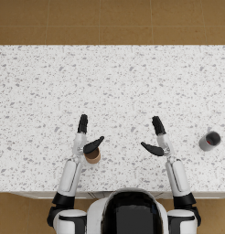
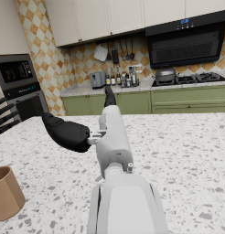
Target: Pick up two cups and pour the berry on the right into the cup on the left
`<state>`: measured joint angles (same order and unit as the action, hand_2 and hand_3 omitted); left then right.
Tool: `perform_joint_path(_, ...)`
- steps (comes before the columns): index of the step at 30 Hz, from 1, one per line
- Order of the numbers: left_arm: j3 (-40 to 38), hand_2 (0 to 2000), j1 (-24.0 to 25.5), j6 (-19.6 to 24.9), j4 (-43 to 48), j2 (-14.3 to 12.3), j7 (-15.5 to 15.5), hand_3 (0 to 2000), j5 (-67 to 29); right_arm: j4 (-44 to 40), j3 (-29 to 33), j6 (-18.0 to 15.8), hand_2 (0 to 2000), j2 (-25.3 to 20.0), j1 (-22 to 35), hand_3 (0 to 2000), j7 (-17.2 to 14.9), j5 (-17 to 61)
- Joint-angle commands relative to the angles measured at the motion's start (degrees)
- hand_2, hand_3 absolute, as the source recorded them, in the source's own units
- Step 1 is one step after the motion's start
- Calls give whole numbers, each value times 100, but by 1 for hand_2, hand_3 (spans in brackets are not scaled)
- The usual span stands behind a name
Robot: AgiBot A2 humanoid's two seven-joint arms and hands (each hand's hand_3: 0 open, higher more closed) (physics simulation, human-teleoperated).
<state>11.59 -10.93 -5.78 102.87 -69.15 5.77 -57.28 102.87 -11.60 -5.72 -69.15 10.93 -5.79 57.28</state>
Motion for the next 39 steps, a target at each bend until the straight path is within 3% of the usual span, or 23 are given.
perform_joint_path(1,0,0,0,0,0,0,0,0,0,0,0,0,0,0,0,0,0,0)
perform_joint_path(16,171,0,-10,0,-93,-6,0,0,0,-93,-171,0,0,-6,10,0,0,0)
perform_joint_path(18,-85,0,58,281,9,-6,-280,0,0,-146,-89,278,0,-97,110,0,281,0)
perform_joint_path(21,-384,0,202,468,110,0,-467,0,0,-55,121,463,0,-79,-35,0,469,0)
perform_joint_path(23,-575,0,420,522,184,44,-520,0,0,133,530,516,0,-20,-289,0,522,0)
perform_joint_path(28,-680,0,765,567,281,84,-566,0,-893,173,1437,561,0,-80,-500,0,568,894)
perform_joint_path(33,-965,0,1428,576,679,191,-574,0,-1657,275,2323,570,0,-219,-704,0,576,1794)
perform_joint_path(39,-1018,0,2160,578,653,293,-576,0,-1860,229,2943,571,0,-329,-907,0,578,2879)
